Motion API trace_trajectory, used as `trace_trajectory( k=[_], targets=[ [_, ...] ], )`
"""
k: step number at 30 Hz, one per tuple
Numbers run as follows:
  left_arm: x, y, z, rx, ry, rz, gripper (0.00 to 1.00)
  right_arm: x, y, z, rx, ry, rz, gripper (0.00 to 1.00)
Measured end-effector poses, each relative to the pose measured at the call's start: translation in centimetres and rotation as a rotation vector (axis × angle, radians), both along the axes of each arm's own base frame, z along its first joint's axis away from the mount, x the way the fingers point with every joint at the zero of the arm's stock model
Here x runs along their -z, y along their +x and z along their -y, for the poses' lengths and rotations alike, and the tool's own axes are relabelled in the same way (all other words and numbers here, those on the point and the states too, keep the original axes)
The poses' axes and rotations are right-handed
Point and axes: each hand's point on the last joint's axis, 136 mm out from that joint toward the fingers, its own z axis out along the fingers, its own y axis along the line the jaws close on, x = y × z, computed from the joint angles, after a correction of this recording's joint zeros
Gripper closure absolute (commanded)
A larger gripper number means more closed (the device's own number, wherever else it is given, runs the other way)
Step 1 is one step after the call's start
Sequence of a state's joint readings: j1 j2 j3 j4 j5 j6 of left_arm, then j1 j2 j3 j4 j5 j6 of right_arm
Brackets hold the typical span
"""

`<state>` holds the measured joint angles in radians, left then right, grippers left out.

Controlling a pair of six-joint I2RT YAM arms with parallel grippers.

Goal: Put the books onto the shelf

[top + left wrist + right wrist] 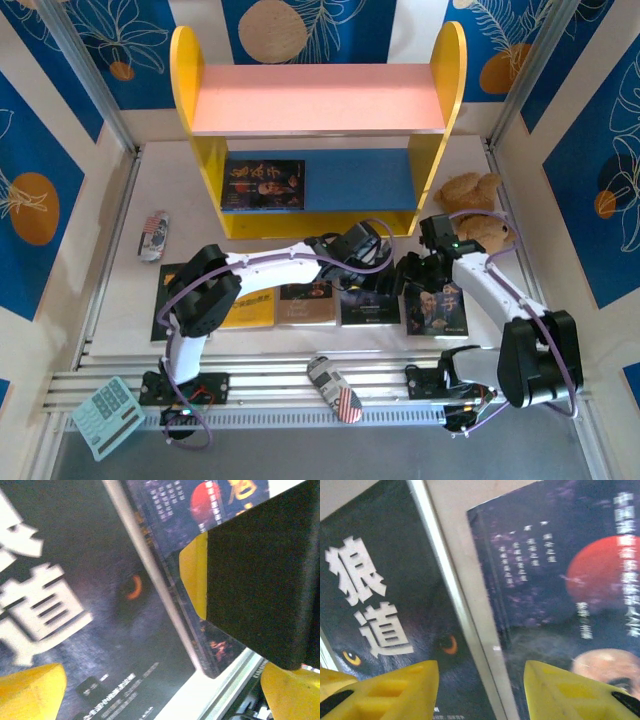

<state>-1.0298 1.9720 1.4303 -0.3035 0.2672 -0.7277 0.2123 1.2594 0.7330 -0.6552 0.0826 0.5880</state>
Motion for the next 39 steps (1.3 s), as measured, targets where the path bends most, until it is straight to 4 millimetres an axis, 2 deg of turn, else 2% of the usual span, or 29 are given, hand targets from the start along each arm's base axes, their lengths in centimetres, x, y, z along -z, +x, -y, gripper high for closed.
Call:
trace_trajectory(
  k=[6,18,27,33,39],
  targets=[
    [0.5,0.8,-2.5,-0.049,0.069,-0.002,0.01,1.0,0.5,-2.1,-0.068,0.015,-0.019,0.55],
    [1.3,1.1,-4.7,-0.092,0.153,-0.024,0.01,2.0,1.1,-3.0,-0.094,0.024,-0.036,0.57],
    [1.9,1.4,-5.8,-0.127,0.205,-0.038,0.00,3.9,0.6,-2.7,-0.081,0.016,-0.113,0.62],
    [2.1,1.8,-5.7,-0.137,0.219,-0.033,0.00,3.9,0.8,-2.4,-0.052,0.046,-0.135,0.67],
    [3.4,1.7,-6.1,-0.146,0.260,-0.049,0.00,3.9,0.9,-2.1,-0.019,0.090,-0.156,0.68]
  ],
)
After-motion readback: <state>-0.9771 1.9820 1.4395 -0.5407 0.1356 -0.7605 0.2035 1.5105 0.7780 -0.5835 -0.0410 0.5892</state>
